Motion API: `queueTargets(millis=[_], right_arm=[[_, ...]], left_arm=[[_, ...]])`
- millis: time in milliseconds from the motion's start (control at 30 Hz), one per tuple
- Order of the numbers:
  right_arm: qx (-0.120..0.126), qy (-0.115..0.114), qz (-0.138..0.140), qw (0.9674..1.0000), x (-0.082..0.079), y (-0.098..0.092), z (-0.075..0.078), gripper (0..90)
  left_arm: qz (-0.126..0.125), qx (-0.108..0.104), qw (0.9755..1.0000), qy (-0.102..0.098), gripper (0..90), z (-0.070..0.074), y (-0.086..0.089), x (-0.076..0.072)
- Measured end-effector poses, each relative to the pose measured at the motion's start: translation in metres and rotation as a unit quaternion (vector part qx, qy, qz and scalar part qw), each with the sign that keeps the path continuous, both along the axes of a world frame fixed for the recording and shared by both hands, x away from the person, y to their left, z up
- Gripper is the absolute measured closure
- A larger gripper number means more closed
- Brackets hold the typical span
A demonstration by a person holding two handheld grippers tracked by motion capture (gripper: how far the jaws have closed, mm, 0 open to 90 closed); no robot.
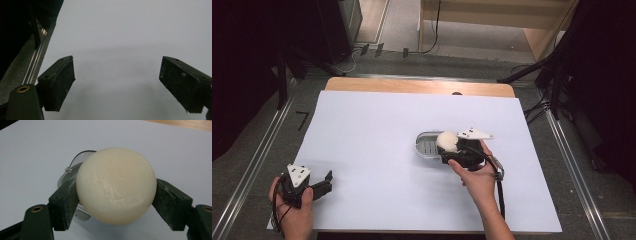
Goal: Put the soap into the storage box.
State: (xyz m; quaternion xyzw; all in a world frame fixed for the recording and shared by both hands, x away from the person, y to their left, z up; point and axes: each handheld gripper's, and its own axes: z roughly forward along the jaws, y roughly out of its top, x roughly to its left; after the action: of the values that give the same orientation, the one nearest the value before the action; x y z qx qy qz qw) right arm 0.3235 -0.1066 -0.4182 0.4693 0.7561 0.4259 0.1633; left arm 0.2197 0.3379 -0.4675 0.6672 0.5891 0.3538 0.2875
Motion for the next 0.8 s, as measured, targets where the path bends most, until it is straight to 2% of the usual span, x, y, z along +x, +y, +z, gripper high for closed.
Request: queueTargets(millis=[300, 800], right_arm=[[-0.001, 0.01, 0.007, 0.9999, 0.006, 0.015, -0.006, 25.3], [0.002, 0.023, -0.002, 0.9997, 0.015, 0.022, -0.012, 25.3]], left_arm=[[0.0, -0.001, 1.0, 0.0, 14.0, 0.0, 0.0, 0.0], [0.001, -0.001, 1.0, 0.0, 14.0, 0.0, 0.0, 0.0]])
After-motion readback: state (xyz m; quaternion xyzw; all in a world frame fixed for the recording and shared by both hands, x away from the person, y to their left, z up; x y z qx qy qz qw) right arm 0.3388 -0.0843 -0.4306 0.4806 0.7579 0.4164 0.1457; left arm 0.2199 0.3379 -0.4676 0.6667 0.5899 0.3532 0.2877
